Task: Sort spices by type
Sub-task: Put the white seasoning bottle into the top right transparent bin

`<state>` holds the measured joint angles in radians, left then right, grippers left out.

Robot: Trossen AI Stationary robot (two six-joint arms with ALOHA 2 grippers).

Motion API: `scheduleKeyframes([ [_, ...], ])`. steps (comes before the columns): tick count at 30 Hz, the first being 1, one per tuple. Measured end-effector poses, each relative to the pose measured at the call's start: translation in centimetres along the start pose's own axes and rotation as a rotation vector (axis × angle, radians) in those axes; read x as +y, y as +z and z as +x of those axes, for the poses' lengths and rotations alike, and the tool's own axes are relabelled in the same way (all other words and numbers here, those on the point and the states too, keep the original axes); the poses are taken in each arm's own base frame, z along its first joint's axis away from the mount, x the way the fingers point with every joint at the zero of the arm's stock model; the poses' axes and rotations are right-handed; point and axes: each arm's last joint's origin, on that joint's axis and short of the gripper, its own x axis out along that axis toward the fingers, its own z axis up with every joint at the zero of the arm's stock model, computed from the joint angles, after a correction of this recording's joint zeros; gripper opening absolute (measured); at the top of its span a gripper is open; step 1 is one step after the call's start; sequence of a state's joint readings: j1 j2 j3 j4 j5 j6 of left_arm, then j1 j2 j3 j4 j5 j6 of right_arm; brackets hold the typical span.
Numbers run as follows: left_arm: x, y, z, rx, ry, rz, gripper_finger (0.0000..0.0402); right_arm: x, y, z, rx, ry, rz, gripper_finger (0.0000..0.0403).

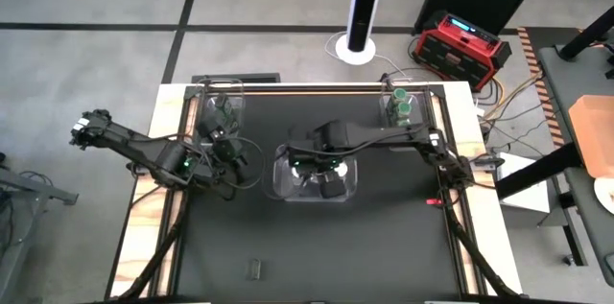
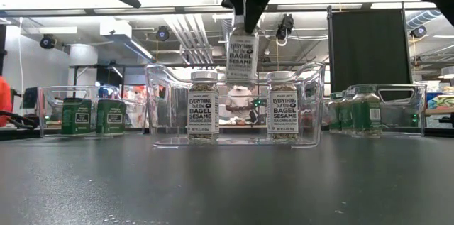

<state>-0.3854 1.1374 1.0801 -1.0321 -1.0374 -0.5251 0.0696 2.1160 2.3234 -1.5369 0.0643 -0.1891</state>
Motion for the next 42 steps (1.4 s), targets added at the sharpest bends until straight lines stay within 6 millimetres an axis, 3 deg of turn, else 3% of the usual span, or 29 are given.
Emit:
scheduleKeyframes([
  [16,0.2,-0.3,0.0,0.013,0.008,0.026,0.0231,-0.1,0.8,2.5,0.064,-0.036,-0.182,0.0201],
  [32,0.5,-0.5,-0.1,0.029,0.017,0.057,0.0231,-0.4,1.6,5.7,0.115,-0.020,-0.180,0.0201],
  [42,0.5,-0.6,-0.1,0.035,0.020,0.066,0.0231,-0.5,1.5,6.5,0.130,-0.007,-0.150,0.0201],
])
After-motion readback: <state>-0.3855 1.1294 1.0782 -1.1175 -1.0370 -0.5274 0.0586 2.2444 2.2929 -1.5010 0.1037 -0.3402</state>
